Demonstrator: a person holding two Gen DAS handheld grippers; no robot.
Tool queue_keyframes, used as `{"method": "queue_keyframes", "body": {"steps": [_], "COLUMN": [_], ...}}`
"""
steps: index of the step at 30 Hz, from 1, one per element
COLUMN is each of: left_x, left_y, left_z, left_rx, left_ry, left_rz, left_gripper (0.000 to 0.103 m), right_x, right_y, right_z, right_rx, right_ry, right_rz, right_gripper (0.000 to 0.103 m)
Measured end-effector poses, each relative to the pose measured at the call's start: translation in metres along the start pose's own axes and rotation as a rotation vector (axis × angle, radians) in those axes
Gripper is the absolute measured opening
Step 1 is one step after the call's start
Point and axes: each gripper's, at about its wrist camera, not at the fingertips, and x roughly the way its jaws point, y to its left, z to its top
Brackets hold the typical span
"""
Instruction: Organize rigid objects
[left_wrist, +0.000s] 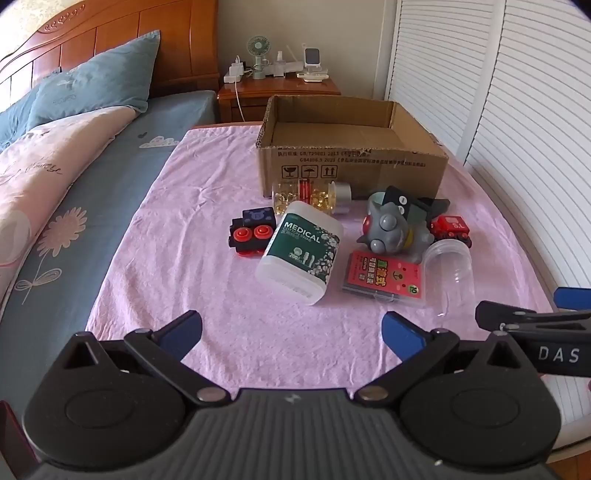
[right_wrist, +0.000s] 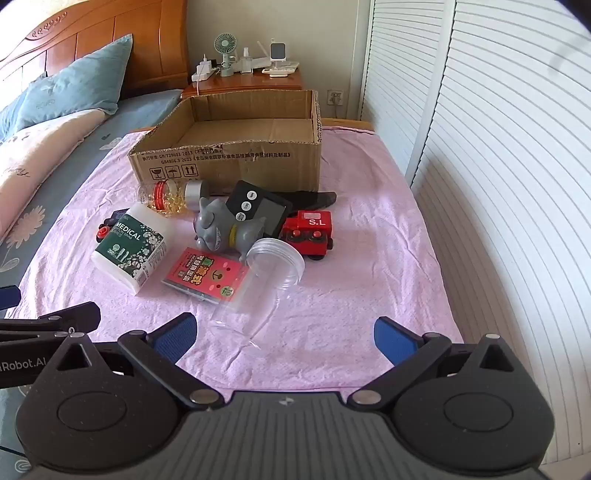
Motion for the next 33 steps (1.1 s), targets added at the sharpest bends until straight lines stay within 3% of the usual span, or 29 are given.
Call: {"method": "queue_keyframes", "body": {"steps": [33], "left_x": [0.0002], "left_y": [0.0001], "left_z": [0.0006], "left_rx": [-0.007], "left_ry": [-0.007], "left_rz": [-0.006], "left_gripper": [0.102], "right_x": [-0.0010], "right_y": [0.0001], "right_z": [0.0013], "right_rx": [-0.004], "right_ry": [-0.003], "right_rz": [-0.005], "right_gripper": [0.103]}}
